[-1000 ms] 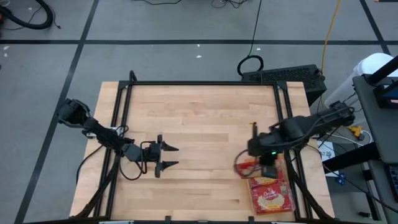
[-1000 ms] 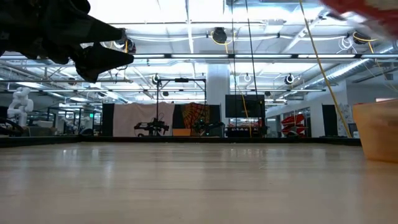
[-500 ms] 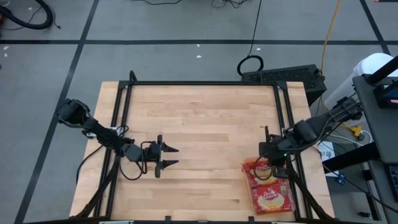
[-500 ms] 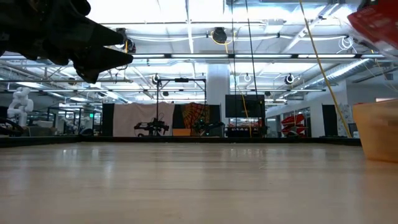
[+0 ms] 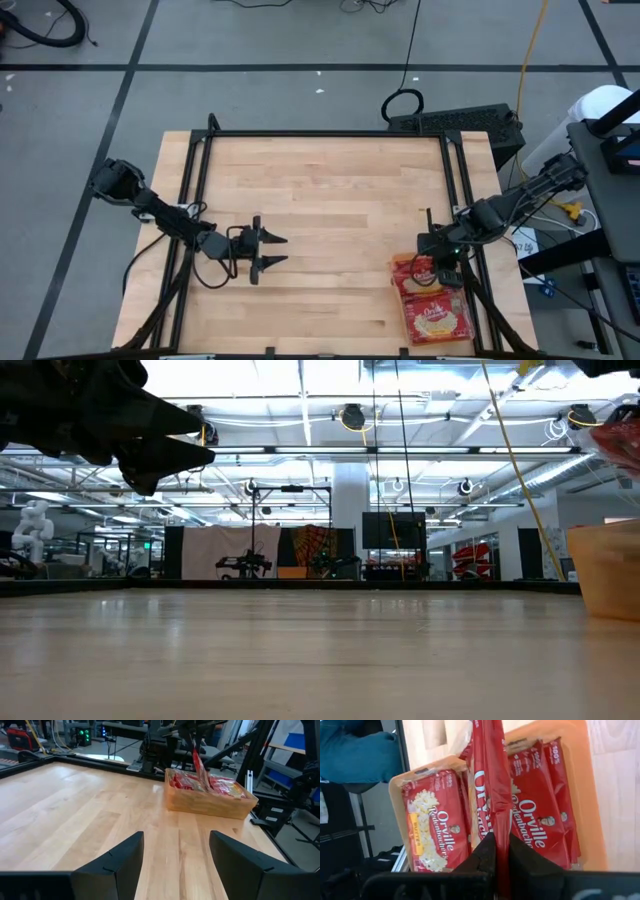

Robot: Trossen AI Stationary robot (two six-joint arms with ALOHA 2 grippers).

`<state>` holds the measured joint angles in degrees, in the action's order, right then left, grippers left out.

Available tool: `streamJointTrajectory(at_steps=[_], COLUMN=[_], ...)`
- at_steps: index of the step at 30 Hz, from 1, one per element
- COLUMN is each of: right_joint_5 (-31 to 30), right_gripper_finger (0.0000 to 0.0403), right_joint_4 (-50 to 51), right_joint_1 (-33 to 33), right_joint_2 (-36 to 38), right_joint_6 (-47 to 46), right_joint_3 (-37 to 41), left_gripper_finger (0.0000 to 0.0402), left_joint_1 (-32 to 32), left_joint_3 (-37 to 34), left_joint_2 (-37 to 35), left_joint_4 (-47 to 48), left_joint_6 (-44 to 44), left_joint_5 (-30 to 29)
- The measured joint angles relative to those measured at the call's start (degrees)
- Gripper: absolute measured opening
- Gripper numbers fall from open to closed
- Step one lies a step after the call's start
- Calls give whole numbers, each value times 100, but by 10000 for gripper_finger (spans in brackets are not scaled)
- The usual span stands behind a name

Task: Sort popcorn bags into baskets
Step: Put the popcorn pack into the orange bin, then return to Home Position

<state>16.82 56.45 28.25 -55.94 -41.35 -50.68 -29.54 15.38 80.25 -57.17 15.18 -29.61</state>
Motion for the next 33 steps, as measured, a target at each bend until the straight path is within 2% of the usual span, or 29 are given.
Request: streamJointTrajectory(at_steps=[7, 15, 19, 27, 30, 33], right_joint_5=[139, 105, -207, -817, -1404, -2172], right_gripper_finger=[25, 90, 116, 144, 145, 145], right_joint_4=[-8, 125, 353, 163, -126, -828], right_joint_1=[0, 0, 0, -15, -15, -15], right_joint_2=[253, 247, 247, 245, 230, 223], right_joint_6=[-115, -102, 9, 265, 97, 220], right_joint_3=[404, 808, 820, 766, 518, 308], left_gripper_finger=[227, 227, 227, 227, 227, 227], left_joint_1=[0, 0, 0, 68, 81, 166], left_joint_3=[0, 0, 0, 0, 0, 0], left_joint_2=[0, 0, 0, 0, 2, 1], left_joint_4=[0, -2, -2, -2, -2, -2], left_joint_6=[37, 35, 3, 44, 13, 9], left_joint_5=[0, -48, -50, -55, -52, -53])
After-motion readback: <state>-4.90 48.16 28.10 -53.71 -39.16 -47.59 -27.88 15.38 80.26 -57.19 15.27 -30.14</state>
